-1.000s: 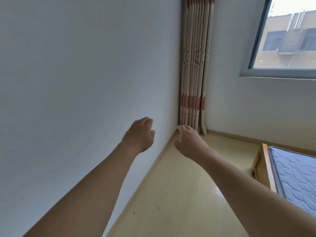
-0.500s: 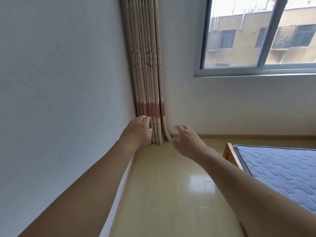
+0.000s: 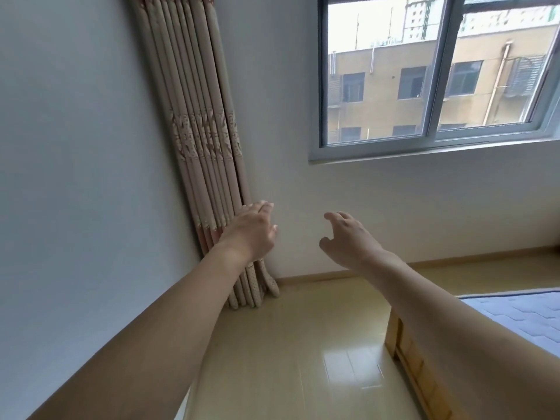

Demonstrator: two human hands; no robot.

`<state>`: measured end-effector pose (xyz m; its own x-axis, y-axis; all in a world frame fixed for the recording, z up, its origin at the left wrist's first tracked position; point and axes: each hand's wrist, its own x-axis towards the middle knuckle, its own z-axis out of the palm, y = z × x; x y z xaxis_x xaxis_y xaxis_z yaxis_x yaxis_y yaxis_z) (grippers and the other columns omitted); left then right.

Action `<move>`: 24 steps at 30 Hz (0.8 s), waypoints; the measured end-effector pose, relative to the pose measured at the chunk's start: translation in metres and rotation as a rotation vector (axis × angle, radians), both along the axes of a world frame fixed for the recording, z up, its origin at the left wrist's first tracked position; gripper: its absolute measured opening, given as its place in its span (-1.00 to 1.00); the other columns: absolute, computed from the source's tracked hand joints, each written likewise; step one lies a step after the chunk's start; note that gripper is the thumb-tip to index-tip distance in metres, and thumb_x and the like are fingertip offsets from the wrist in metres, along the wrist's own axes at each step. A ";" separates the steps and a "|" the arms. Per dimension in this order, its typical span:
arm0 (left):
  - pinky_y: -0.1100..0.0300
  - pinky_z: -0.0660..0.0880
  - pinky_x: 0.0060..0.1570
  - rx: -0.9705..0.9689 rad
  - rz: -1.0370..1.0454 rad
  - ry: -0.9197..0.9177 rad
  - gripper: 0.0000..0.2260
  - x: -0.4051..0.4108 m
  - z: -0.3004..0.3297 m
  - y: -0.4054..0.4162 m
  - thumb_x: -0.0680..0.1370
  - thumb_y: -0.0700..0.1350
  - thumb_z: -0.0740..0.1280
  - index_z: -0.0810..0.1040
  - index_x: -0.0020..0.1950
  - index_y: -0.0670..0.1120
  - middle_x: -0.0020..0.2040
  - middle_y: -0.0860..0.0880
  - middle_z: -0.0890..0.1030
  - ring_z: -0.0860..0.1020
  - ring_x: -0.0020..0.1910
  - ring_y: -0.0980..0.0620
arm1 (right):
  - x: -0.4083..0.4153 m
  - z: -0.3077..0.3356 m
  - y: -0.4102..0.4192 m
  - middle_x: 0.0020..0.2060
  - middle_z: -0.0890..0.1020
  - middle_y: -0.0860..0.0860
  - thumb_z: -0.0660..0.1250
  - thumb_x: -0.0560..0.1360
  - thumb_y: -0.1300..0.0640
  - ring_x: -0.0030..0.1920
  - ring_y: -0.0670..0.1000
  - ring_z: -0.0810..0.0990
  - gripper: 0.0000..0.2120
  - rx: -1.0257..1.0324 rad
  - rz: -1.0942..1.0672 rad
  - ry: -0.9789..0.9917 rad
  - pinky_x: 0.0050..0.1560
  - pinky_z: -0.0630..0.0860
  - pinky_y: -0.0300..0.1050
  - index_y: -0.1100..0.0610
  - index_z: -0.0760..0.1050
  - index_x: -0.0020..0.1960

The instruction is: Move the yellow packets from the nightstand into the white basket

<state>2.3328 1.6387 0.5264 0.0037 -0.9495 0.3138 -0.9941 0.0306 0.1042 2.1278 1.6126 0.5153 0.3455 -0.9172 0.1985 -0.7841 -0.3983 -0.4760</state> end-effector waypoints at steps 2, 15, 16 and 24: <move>0.04 0.10 0.51 0.015 -0.031 -0.008 -0.49 0.002 0.002 -0.041 0.62 -0.02 0.20 0.23 0.53 -0.16 0.52 -0.13 0.27 0.22 0.50 -0.09 | 0.001 -0.002 -0.036 0.47 0.29 0.05 0.21 0.53 0.12 0.45 0.11 0.26 -0.43 0.022 -0.017 0.011 0.38 0.26 -0.06 0.12 0.19 0.52; 0.09 0.03 0.52 0.030 -0.230 -0.019 -0.46 0.010 -0.006 -0.364 0.63 0.00 0.18 0.17 0.56 -0.15 0.55 -0.13 0.22 0.18 0.53 -0.09 | 0.017 -0.012 -0.325 0.43 0.35 0.07 0.22 0.51 0.13 0.43 0.11 0.30 -0.44 0.046 -0.181 0.059 0.39 0.29 -0.06 0.15 0.24 0.49; 0.09 0.03 0.52 0.039 -0.247 -0.015 -0.47 0.007 -0.002 -0.391 0.63 0.00 0.18 0.17 0.56 -0.15 0.55 -0.12 0.22 0.18 0.53 -0.09 | 0.018 -0.008 -0.348 0.42 0.35 0.08 0.22 0.51 0.14 0.43 0.11 0.31 -0.45 0.049 -0.200 0.060 0.39 0.29 -0.06 0.16 0.25 0.48; 0.01 0.11 0.51 0.052 -0.406 0.034 -0.46 -0.050 0.013 -0.596 0.62 0.01 0.20 0.18 0.56 -0.12 0.56 -0.08 0.21 0.17 0.53 -0.12 | -0.036 0.003 -0.512 0.45 0.33 0.08 0.22 0.52 0.14 0.46 0.08 0.27 -0.44 0.060 -0.373 0.070 0.42 0.21 -0.10 0.19 0.23 0.50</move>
